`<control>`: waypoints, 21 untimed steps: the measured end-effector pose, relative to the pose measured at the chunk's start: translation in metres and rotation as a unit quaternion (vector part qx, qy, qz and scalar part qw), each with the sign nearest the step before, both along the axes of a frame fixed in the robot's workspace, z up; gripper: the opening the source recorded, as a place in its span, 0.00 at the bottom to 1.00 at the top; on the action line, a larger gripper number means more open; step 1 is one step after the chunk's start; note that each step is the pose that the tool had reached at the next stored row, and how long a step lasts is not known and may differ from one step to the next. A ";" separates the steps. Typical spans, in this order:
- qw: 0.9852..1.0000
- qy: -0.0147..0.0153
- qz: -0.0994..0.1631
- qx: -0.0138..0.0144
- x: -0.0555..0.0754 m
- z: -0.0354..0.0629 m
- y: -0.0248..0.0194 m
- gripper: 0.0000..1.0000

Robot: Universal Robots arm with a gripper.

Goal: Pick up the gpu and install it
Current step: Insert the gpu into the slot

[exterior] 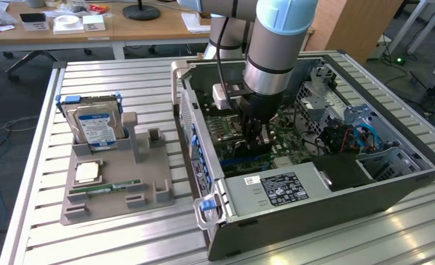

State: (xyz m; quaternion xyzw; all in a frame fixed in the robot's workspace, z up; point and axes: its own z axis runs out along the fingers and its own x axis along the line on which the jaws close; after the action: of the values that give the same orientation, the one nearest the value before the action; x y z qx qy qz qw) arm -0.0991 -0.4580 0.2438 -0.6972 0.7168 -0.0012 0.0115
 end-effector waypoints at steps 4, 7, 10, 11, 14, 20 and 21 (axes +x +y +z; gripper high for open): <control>1.000 0.000 0.000 0.000 0.000 0.0000 0.0000 0.27; 1.000 0.000 0.000 0.000 0.000 0.0006 0.0001 0.27; 1.000 0.000 0.000 0.000 0.000 0.0022 0.0001 0.27; 1.000 0.000 0.000 0.000 0.000 0.0033 0.0000 0.27; 1.000 0.000 0.000 0.000 0.000 0.0052 0.0000 0.27; 1.000 0.000 -0.001 0.000 0.000 0.0064 0.0000 0.27; 1.000 0.000 -0.003 0.000 0.000 0.0065 0.0000 0.27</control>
State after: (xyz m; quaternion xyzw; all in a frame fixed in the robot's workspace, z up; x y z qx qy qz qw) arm -0.0990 -0.4580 0.2502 -0.6952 0.7187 -0.0011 0.0117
